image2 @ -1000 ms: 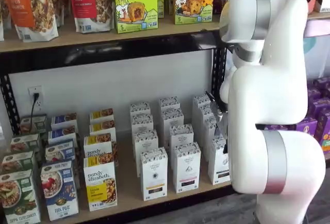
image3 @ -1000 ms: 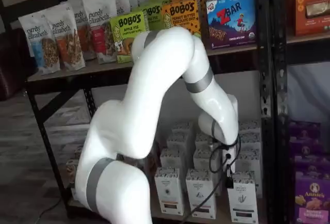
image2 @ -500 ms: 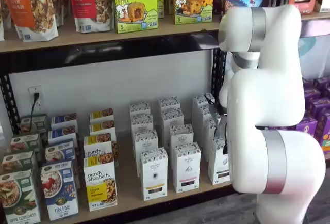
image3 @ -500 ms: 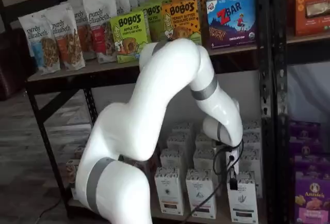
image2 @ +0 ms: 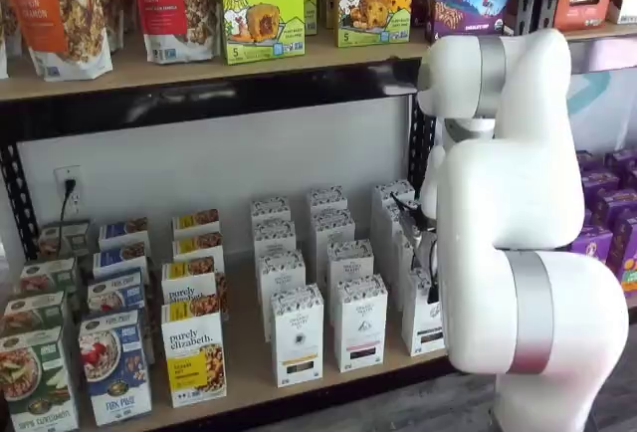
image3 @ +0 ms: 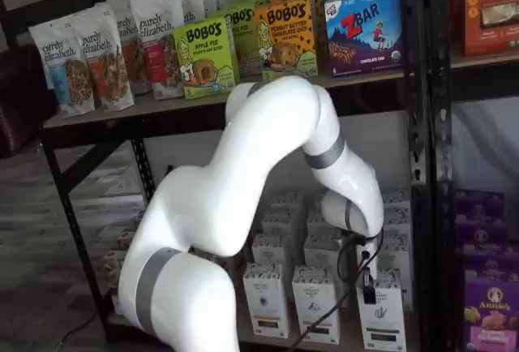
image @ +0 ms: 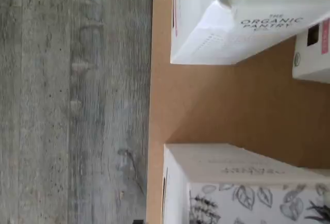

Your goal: Pick up the white box with a green strip in the middle, on the bottom shelf, the sixth box from the left

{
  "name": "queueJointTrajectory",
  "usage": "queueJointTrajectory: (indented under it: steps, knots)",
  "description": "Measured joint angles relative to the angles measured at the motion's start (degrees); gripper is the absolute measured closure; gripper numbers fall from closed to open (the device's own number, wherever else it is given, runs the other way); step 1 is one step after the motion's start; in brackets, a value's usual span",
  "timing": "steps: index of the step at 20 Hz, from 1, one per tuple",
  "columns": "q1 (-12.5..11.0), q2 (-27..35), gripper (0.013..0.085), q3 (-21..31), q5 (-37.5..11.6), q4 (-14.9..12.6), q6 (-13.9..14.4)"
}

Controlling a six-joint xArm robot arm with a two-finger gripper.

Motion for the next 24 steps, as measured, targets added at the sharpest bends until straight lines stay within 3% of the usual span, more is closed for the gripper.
queueJointTrajectory:
  steps: [6, 9, 13, 21, 24]
  knots:
    - [0.01, 1.91, 0.013, -2.28, 1.09, -5.02, 4.57]
    - [-0.1, 2.32, 0.013, -3.1, 1.46, -4.74, 4.21]
    - [-0.35, 2.64, 0.025, -4.11, 1.84, -5.46, 4.6]
    - [-0.89, 2.39, 0.025, -5.05, 3.21, -6.23, 4.76]
    - [-1.0, 2.18, 0.033, -4.99, 3.46, -6.66, 5.01]
